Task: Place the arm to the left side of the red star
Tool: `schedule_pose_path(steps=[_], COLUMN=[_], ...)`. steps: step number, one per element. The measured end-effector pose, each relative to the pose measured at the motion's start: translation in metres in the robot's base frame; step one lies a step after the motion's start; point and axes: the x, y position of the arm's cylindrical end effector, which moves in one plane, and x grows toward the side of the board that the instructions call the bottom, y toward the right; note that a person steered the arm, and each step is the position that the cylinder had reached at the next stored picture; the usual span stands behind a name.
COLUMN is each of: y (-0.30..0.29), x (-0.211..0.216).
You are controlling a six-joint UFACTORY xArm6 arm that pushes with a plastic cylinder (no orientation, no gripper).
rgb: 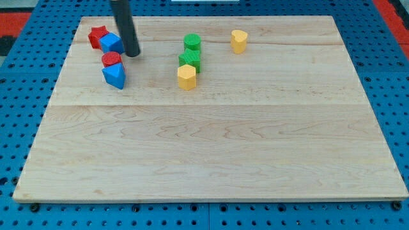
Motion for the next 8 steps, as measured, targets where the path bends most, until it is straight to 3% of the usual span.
schedule_pose_path(steps=[2, 3, 5, 6, 8], y=[0.043, -0.026, -0.020, -0.084, -0.112], x=[-0.075, -0.066, -0.115, -0.112, -0.115])
